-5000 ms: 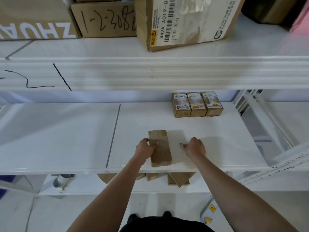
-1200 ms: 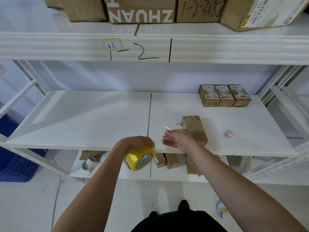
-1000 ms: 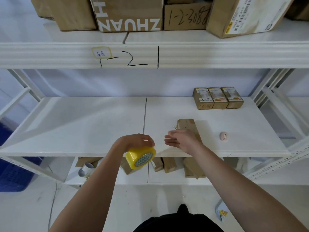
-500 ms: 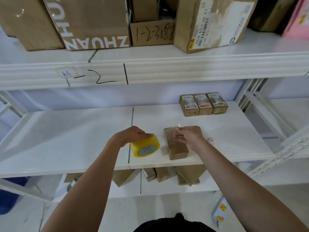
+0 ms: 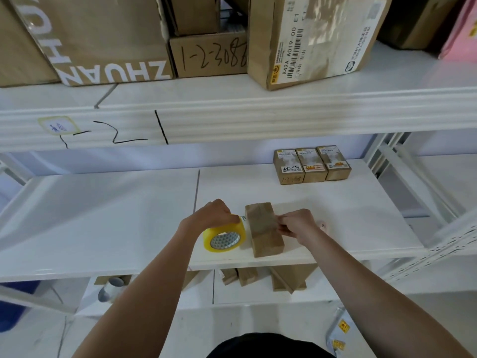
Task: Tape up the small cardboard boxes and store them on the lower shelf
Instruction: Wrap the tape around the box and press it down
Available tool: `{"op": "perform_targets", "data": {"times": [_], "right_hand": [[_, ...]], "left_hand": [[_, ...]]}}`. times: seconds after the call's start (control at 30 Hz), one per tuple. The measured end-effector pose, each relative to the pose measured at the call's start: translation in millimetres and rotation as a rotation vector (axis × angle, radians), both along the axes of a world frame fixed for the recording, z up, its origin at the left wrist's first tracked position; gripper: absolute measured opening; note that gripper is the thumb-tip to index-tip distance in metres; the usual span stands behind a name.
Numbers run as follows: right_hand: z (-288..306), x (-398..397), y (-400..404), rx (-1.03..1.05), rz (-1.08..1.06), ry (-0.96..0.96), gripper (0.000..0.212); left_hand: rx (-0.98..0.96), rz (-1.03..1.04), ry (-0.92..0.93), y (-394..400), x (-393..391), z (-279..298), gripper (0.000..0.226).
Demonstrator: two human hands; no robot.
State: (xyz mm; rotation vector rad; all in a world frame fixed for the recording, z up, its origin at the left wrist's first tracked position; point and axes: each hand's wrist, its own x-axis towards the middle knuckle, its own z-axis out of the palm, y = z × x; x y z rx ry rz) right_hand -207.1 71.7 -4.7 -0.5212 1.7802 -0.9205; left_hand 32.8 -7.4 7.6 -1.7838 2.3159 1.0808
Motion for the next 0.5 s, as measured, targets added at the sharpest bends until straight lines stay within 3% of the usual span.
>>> {"op": "perform_targets", "data": {"times": [0.13,0.5], "right_hand": [[-7,-6,-2,0.015,0.036,0.057,0.008],[-7,-14,-13,0.068,0.063,0.132,0.009]], "left_hand": [[0.001,-0.001,-0.062,-4,-12,-4,0.049],[-0.005,-0.023,-0.179,-18,-29,-8,0.046]]}}
